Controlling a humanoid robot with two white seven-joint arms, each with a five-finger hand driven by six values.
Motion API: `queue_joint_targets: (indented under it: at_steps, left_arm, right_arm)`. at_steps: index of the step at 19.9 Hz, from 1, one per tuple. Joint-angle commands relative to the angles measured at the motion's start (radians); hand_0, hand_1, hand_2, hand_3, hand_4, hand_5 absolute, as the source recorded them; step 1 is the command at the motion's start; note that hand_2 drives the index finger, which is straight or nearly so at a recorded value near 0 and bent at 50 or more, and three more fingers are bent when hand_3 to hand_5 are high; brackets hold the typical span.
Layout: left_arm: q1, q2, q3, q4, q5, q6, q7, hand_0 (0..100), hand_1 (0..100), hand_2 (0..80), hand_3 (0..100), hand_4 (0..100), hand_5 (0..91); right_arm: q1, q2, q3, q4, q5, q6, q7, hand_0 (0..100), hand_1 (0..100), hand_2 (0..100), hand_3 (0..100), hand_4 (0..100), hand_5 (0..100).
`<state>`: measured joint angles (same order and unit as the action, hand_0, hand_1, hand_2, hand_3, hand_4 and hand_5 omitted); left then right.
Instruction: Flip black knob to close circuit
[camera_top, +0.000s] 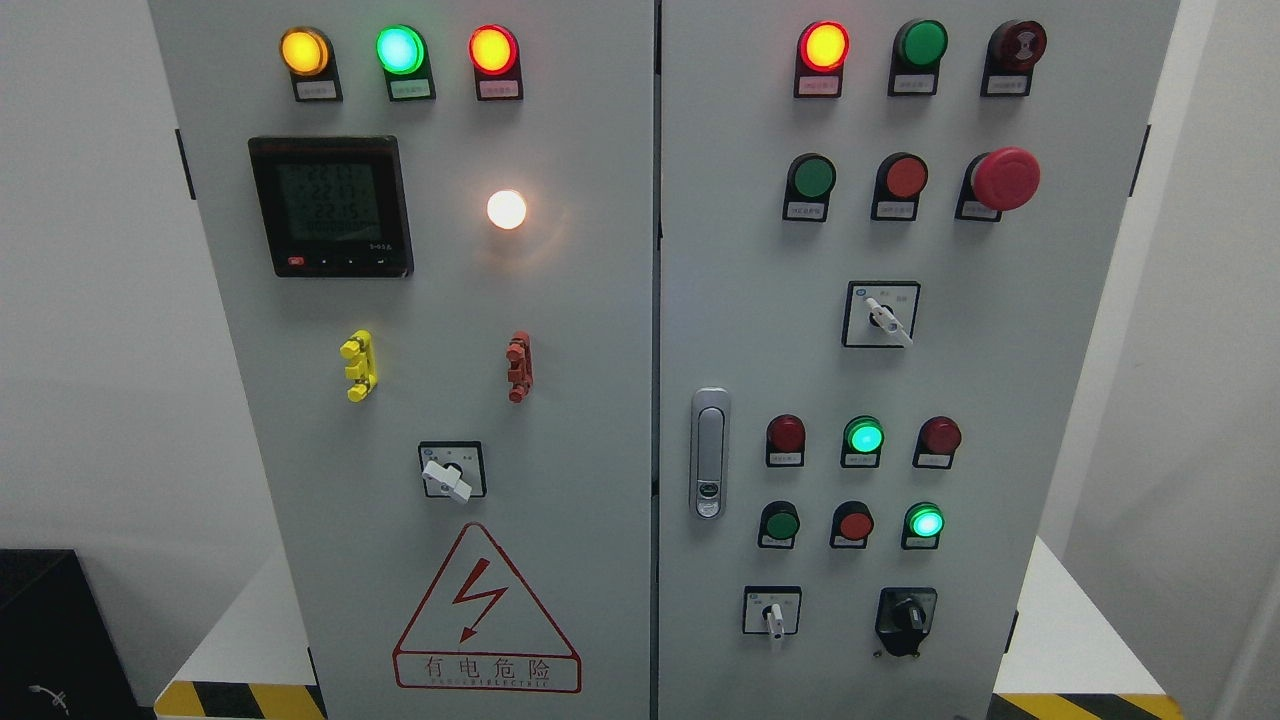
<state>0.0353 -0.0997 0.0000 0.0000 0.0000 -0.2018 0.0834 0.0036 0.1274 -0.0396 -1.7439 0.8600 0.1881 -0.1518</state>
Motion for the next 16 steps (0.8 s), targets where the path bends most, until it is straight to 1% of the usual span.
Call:
queue_joint_targets:
  at_steps: [1, 5, 10, 11, 13, 16]
  left_arm:
    - [0.0, 0.0, -0.021, 0.021, -0.021, -0.001, -0.001, 12, 56, 0.0, 0, 0, 0.0]
    - [0.0, 0.0, -0.021, 0.021, -0.021, 0.001, -0.001, 12, 56, 0.0, 0, 0, 0.0]
    - [0.0, 0.0, -0.021, 0.021, -0.021, 0.001, -0.001, 12, 56, 0.0, 0, 0, 0.0]
    - [0.0, 0.002, -0.021, 0.021, -0.021, -0.001, -0.001, 12, 56, 0.0, 0, 0, 0.0]
    - [0.0, 0.0, -0.021, 0.021, -0.021, 0.001, -0.001, 12, 56, 0.0, 0, 0, 0.0]
    - [0.0, 0.0, -0.021, 0.021, -0.021, -0.001, -0.001, 12, 56, 0.0, 0, 0, 0.0]
  right_arm:
    - [0.016, 0.001, 0.018, -0.022, 0.03, 0.016, -0.009, 0, 17, 79, 94, 77, 82]
    - [0.003, 0.008, 0.02, -0.013, 0.048, 0.039, -0.003, 0, 16, 79, 93, 77, 81]
    - [-0.042, 0.011, 0.012, 0.012, 0.071, 0.042, 0.003, 0, 15, 78, 93, 77, 81]
    - [-0.051, 0.014, 0.01, 0.021, 0.08, 0.042, 0.006, 0, 15, 78, 93, 77, 81]
    - [-0.066, 0.015, 0.007, 0.034, 0.089, 0.047, 0.026, 0, 15, 78, 93, 77, 81]
    - [-0.083, 0.015, -0.014, 0.047, 0.097, 0.059, 0.029, 0, 14, 78, 93, 77, 81]
